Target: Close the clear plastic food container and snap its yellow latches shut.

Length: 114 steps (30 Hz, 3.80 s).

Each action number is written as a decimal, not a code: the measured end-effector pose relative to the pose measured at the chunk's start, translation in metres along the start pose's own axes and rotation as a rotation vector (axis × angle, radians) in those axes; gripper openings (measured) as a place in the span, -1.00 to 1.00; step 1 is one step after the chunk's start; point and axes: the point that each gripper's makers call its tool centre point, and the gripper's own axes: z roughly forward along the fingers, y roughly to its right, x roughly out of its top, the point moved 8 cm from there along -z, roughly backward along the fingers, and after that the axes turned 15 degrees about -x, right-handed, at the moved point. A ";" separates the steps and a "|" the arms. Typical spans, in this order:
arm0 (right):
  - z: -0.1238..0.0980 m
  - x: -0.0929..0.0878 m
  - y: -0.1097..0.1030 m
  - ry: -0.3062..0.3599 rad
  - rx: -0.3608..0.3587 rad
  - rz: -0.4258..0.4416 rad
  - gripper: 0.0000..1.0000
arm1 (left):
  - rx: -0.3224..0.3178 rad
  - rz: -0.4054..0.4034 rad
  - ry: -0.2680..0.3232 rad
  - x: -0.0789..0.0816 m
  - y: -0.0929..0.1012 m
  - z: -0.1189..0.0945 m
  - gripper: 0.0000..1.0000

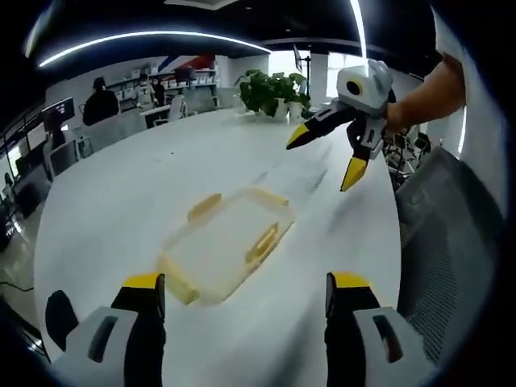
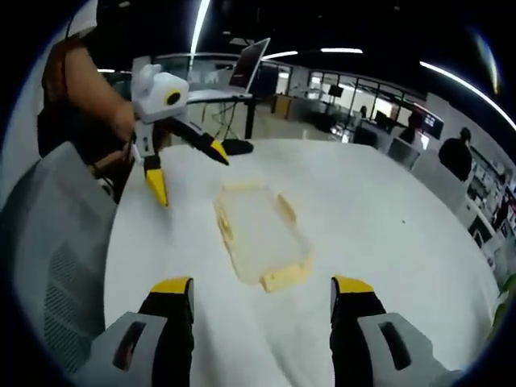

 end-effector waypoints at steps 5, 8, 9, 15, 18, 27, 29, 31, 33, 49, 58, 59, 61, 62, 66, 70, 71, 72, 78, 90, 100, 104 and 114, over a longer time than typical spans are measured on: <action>0.005 0.002 0.004 -0.004 0.014 -0.023 0.36 | -0.007 0.014 -0.025 -0.001 -0.006 0.000 0.61; 0.008 0.002 0.005 -0.009 0.029 -0.043 0.36 | -0.015 0.031 -0.047 -0.002 -0.010 0.001 0.59; 0.010 0.002 0.006 -0.013 0.034 -0.052 0.36 | -0.016 0.033 -0.051 -0.003 -0.010 0.001 0.59; 0.017 0.004 0.008 -0.023 0.065 -0.071 0.36 | -0.038 0.049 -0.082 -0.004 -0.016 0.001 0.56; 0.021 0.004 0.009 -0.032 0.079 -0.083 0.36 | -0.052 0.060 -0.101 -0.005 -0.019 0.002 0.54; 0.031 0.007 0.013 -0.055 0.118 -0.122 0.31 | -0.059 0.116 -0.147 -0.001 -0.032 0.002 0.50; 0.033 0.008 0.014 -0.058 0.123 -0.130 0.31 | -0.063 0.126 -0.159 0.000 -0.034 0.003 0.48; 0.035 0.008 0.015 -0.064 0.129 -0.144 0.31 | -0.067 0.142 -0.174 0.000 -0.036 0.005 0.46; 0.037 0.008 0.016 -0.073 0.135 -0.158 0.31 | -0.084 0.168 -0.199 0.000 -0.038 0.007 0.43; 0.054 0.011 0.020 -0.127 0.194 -0.219 0.20 | -0.118 0.239 -0.297 -0.001 -0.053 0.012 0.34; 0.065 0.012 0.025 -0.162 0.220 -0.248 0.18 | -0.131 0.282 -0.358 0.003 -0.068 0.014 0.30; 0.066 0.012 0.024 -0.168 0.224 -0.253 0.18 | -0.137 0.282 -0.362 0.005 -0.070 0.014 0.28; 0.068 0.012 0.024 -0.176 0.237 -0.252 0.17 | -0.146 0.298 -0.374 0.006 -0.073 0.016 0.27; 0.069 0.011 0.024 -0.182 0.241 -0.255 0.17 | -0.150 0.305 -0.380 0.007 -0.074 0.017 0.27; 0.073 0.009 0.021 -0.197 0.256 -0.277 0.16 | -0.160 0.316 -0.389 0.008 -0.078 0.019 0.26; 0.078 0.008 0.020 -0.205 0.264 -0.291 0.16 | -0.188 0.327 -0.407 0.008 -0.078 0.021 0.25; 0.079 0.008 0.020 -0.209 0.265 -0.295 0.15 | -0.193 0.333 -0.414 0.008 -0.078 0.022 0.24; 0.079 0.008 0.020 -0.210 0.269 -0.296 0.15 | -0.201 0.340 -0.423 0.007 -0.079 0.022 0.23; 0.082 0.009 0.021 -0.224 0.294 -0.310 0.15 | -0.225 0.376 -0.453 0.009 -0.086 0.023 0.18; 0.089 0.004 0.019 -0.267 0.321 -0.348 0.08 | -0.309 0.428 -0.493 0.010 -0.089 0.029 0.07; 0.094 0.002 0.021 -0.294 0.322 -0.345 0.00 | -0.361 0.390 -0.475 0.007 -0.091 0.029 -0.01; 0.094 0.001 0.020 -0.311 0.338 -0.325 -0.06 | -0.378 0.394 -0.476 0.007 -0.091 0.029 -0.04; 0.094 0.000 0.017 -0.323 0.365 -0.323 -0.20 | -0.393 0.411 -0.489 0.005 -0.092 0.027 -0.22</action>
